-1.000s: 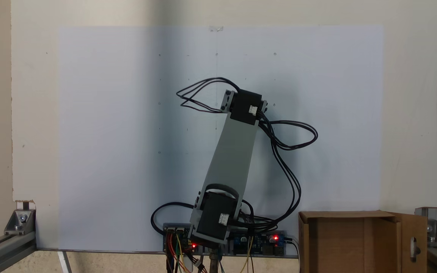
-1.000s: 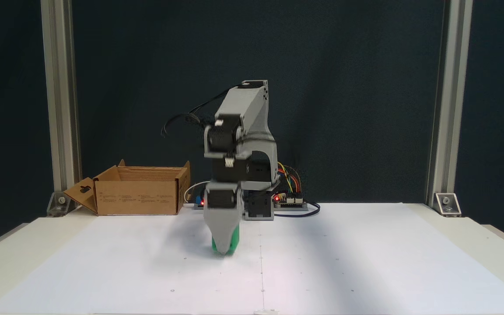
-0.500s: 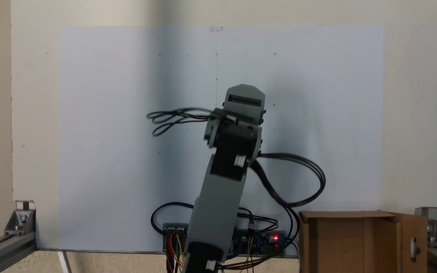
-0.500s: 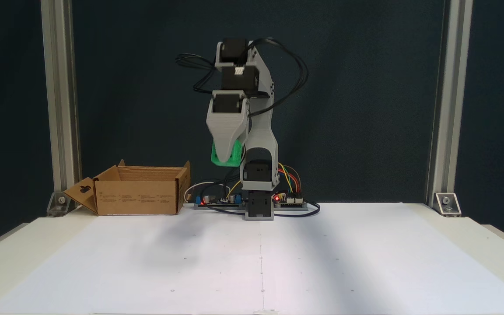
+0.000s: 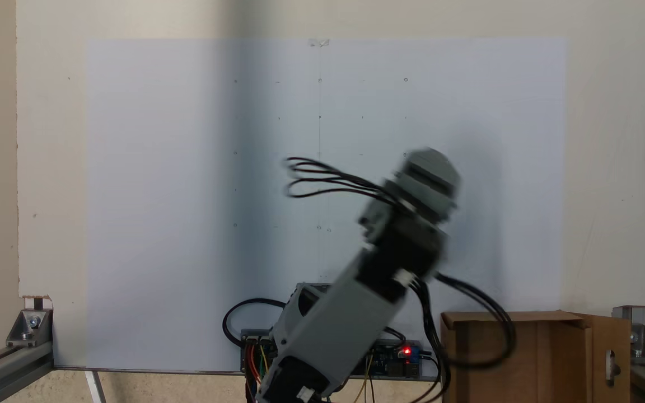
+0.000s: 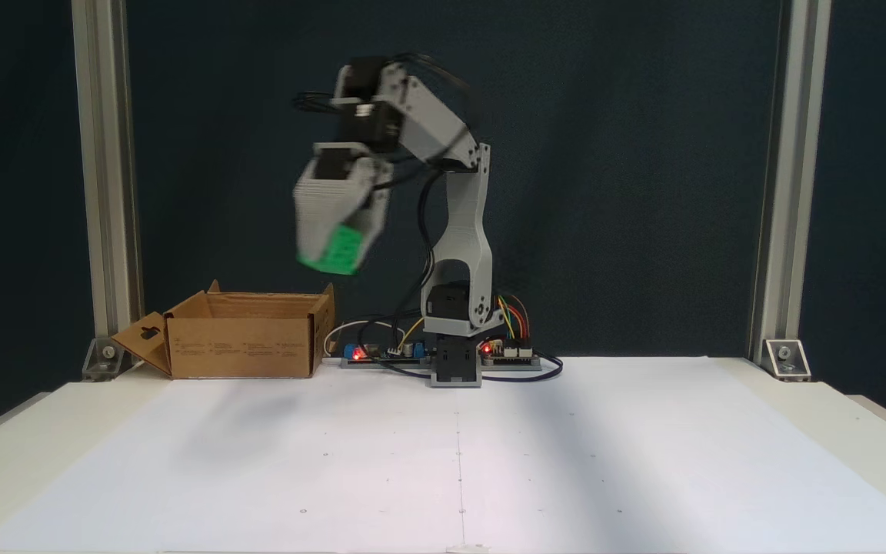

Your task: Grasp a green dice and put it in the bin.

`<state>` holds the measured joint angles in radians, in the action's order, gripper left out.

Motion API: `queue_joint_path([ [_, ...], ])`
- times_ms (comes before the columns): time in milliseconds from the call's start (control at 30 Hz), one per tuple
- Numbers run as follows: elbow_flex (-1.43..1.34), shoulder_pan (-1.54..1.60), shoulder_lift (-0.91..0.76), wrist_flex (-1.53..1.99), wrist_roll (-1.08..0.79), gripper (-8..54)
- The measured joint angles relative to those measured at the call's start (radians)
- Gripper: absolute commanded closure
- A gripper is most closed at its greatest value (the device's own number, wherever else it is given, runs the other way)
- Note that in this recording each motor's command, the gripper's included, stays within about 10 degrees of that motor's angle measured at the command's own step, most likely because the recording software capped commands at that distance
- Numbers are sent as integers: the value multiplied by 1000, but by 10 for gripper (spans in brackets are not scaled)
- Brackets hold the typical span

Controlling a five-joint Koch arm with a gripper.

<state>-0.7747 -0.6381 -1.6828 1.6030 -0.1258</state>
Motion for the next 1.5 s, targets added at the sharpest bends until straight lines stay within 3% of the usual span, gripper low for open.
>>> queue_joint_path([
  [367,46,-528,147,-121,-150,339],
  [967,44,-1009,284,-235,-156,339],
  [1500,49,-1080,313,-236,-193,339],
])
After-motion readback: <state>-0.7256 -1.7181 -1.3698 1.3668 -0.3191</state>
